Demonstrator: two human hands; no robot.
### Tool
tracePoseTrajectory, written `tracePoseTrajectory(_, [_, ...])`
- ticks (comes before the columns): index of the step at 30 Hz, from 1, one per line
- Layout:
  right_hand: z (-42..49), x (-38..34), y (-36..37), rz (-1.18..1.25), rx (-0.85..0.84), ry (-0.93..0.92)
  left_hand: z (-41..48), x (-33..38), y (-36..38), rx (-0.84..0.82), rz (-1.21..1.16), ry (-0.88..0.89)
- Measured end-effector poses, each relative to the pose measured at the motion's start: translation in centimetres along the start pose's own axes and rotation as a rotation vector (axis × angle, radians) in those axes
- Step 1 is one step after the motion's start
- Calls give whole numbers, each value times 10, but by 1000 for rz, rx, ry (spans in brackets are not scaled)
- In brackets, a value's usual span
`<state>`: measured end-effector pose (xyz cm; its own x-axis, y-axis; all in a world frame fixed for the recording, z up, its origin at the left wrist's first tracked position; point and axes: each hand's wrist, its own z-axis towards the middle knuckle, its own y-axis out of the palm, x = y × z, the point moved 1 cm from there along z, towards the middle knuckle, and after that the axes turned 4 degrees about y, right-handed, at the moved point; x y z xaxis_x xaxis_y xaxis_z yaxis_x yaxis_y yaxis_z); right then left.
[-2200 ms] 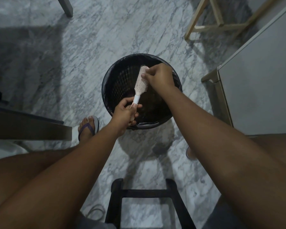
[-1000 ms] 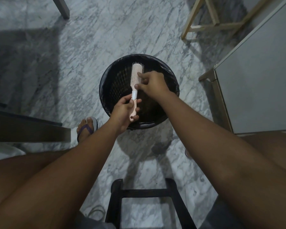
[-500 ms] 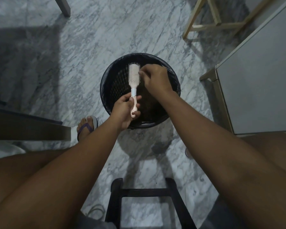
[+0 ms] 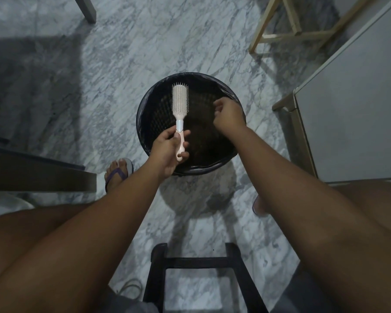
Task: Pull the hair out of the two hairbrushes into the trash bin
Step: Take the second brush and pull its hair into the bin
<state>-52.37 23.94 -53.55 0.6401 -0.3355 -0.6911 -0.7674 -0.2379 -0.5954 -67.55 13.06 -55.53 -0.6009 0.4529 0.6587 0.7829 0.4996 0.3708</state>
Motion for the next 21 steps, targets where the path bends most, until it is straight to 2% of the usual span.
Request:
tracePoseTrajectory(2, [-8, -3, 6, -107, -40, -119, 0, -1, 1, -12, 1, 0])
tracePoseTrajectory(6, [-17, -15, 24, -87, -57, -381, 1, -6, -1, -47, 18, -5])
tracePoseTrajectory(9, [-14, -20, 33, -135, -39, -387, 0, -8, -1, -73, 39, 2])
tracePoseTrajectory(16, [-14, -27, 37, -355, 126, -489, -2, -4, 3, -82, 96, 28])
tracePoseTrajectory(21, [-13, -26, 34, -281, 140, -509, -2, -3, 6, -107, 29, -1])
